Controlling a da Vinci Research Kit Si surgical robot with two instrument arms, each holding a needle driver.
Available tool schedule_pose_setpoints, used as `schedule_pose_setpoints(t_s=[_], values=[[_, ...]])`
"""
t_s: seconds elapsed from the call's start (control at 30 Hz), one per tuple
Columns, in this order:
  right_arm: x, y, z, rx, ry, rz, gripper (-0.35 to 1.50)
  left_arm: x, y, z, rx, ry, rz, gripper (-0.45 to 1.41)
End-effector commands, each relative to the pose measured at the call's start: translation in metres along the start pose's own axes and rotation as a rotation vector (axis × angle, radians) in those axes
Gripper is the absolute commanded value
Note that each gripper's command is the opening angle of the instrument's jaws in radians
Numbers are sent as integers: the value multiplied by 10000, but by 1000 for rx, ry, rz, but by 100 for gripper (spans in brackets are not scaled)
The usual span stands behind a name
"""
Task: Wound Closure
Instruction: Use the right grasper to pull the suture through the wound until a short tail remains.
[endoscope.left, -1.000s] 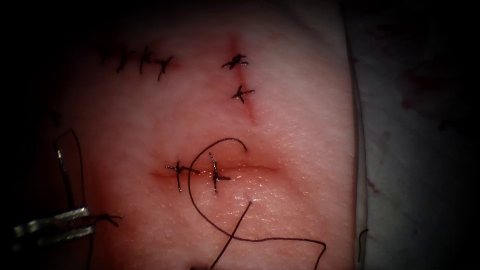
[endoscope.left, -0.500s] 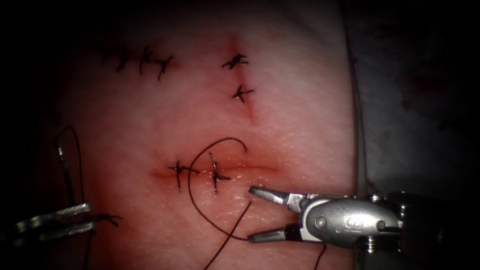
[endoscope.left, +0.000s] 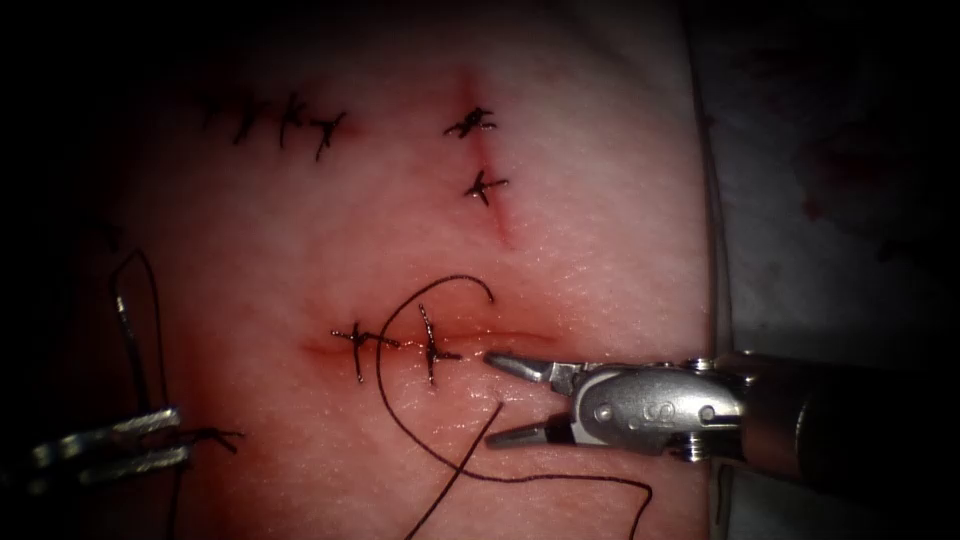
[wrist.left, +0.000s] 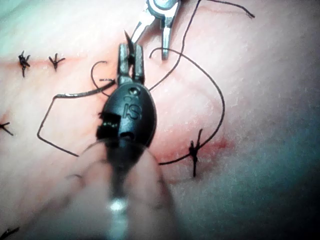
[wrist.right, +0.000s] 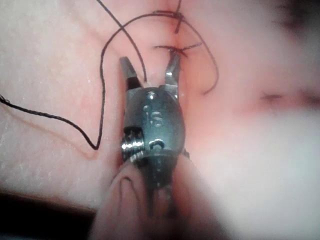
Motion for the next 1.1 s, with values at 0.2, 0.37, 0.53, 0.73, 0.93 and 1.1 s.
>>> schedule_pose_setpoints(t_s=[0.2,0.37,0.53,0.73,0.93,1.1], values=[[4,-4,7,34,-68,1,-35,-4,1,6,0,1,1,-45],[25,-32,-5,43,-77,-6,-35,-5,0,7,-2,0,1,-45],[71,-73,-18,62,-56,-14,-35,-8,0,8,-4,-2,2,-45],[129,-118,-22,67,-18,-25,-35,-8,2,12,-9,-10,4,-45],[164,-139,-18,80,2,-28,-35,-8,2,11,-12,-12,5,-45],[175,-141,-18,110,33,-2,-35,-8,2,10,-13,-12,5,-45]])
